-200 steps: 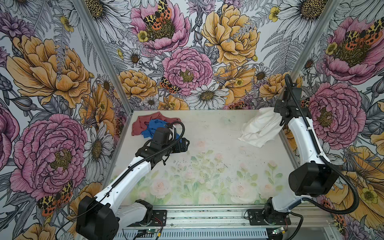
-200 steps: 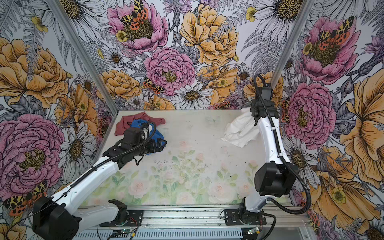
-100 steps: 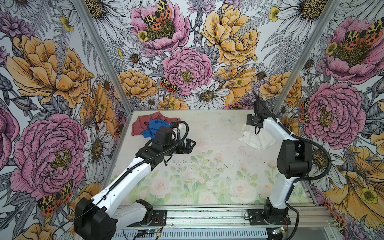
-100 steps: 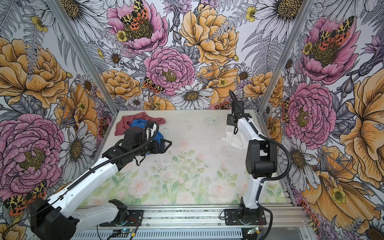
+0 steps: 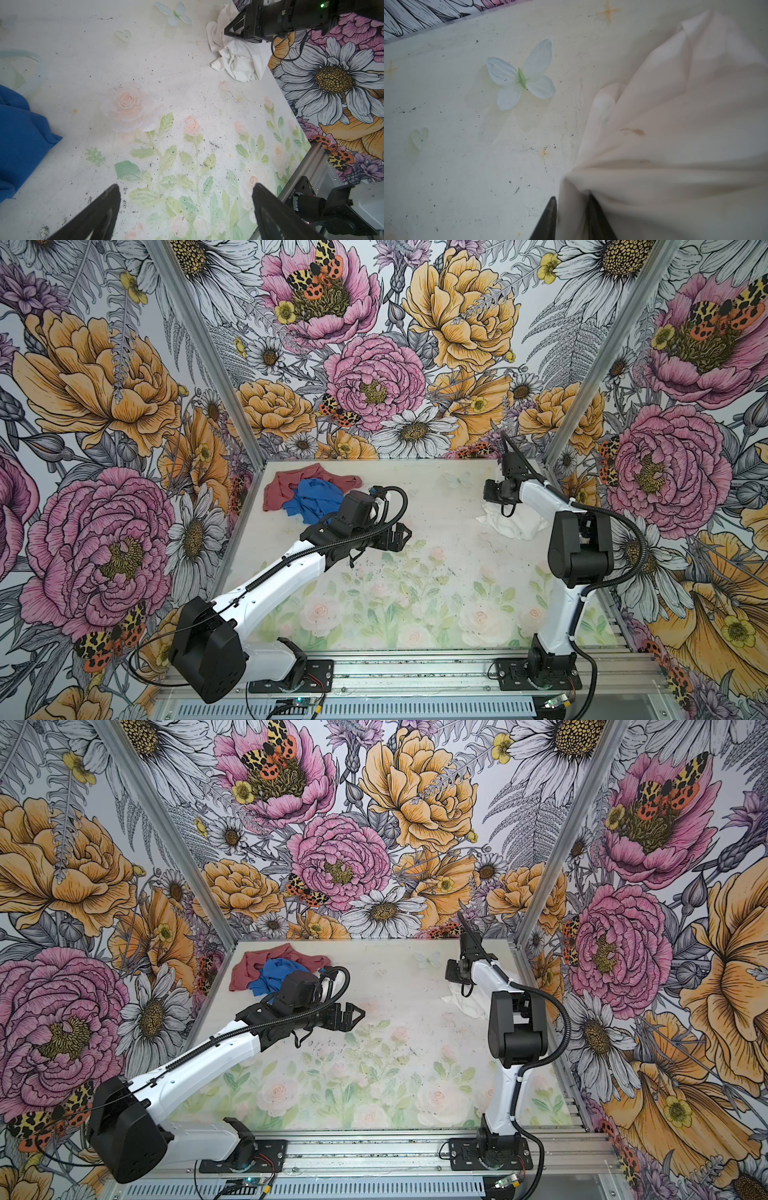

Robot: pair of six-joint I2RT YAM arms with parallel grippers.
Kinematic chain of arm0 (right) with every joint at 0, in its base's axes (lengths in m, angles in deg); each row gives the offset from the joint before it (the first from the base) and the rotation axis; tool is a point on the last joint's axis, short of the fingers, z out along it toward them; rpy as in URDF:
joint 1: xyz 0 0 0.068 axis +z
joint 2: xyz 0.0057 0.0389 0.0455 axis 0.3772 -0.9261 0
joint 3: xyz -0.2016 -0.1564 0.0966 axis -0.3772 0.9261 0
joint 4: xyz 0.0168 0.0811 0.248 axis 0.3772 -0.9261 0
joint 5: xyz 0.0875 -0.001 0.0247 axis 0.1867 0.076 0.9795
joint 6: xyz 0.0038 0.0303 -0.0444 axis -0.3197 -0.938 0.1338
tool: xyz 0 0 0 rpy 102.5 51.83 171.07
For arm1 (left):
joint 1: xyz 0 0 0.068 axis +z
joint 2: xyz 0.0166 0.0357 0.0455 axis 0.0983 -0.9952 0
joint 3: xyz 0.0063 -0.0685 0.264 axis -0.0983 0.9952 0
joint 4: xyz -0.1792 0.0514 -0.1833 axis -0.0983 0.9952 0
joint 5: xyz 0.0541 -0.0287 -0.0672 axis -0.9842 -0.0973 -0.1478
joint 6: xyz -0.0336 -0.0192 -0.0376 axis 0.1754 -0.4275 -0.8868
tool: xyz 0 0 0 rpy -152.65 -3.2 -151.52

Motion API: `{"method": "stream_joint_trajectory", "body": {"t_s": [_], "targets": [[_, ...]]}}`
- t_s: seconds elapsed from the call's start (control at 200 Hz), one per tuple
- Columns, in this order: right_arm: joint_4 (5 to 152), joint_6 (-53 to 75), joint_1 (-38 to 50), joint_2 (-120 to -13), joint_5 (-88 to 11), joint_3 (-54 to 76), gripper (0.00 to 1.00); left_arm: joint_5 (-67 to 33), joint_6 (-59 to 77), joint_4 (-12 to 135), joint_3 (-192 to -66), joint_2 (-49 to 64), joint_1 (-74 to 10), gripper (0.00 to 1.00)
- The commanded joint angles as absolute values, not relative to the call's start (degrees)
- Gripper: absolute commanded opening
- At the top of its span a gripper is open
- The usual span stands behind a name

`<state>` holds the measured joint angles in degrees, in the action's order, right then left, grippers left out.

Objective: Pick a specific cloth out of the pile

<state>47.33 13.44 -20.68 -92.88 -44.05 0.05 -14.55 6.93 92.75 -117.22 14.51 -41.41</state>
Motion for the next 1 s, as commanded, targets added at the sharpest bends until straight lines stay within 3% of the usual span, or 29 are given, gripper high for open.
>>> {"method": "stream_joint_trajectory", "body": {"t_s": [0.0, 0.205, 0.32, 0.51, 0.836, 0.996], "targets": [[47.35, 16.25, -20.49, -88.56, -45.01, 0.92, 0.71, -16.08, 8.53, 91.58, -118.95, 14.25, -41.46, 0.99], [47.09, 18.80, -21.45, -76.90, -52.67, 5.60, 0.89, -15.46, 8.21, 90.48, -118.24, 13.54, -41.46, 0.99], [47.11, 18.18, -25.40, -74.41, -55.94, 9.12, 0.93, -14.25, 7.54, 89.09, -117.64, 12.62, -41.42, 0.99], [45.69, 20.03, -31.32, -81.46, -54.50, 9.35, 0.94, -13.52, 8.06, 88.60, -117.54, 11.60, -41.50, 0.99], [41.64, 21.24, -31.92, -93.35, -42.11, -0.41, 0.98, -12.76, 8.11, 87.51, -115.87, 10.48, -39.84, 0.99], [38.78, 22.09, -30.29, -96.35, -43.17, -1.47, 0.99, -12.84, 7.91, 87.35, -115.18, 11.10, -39.66, 0.99]]}}
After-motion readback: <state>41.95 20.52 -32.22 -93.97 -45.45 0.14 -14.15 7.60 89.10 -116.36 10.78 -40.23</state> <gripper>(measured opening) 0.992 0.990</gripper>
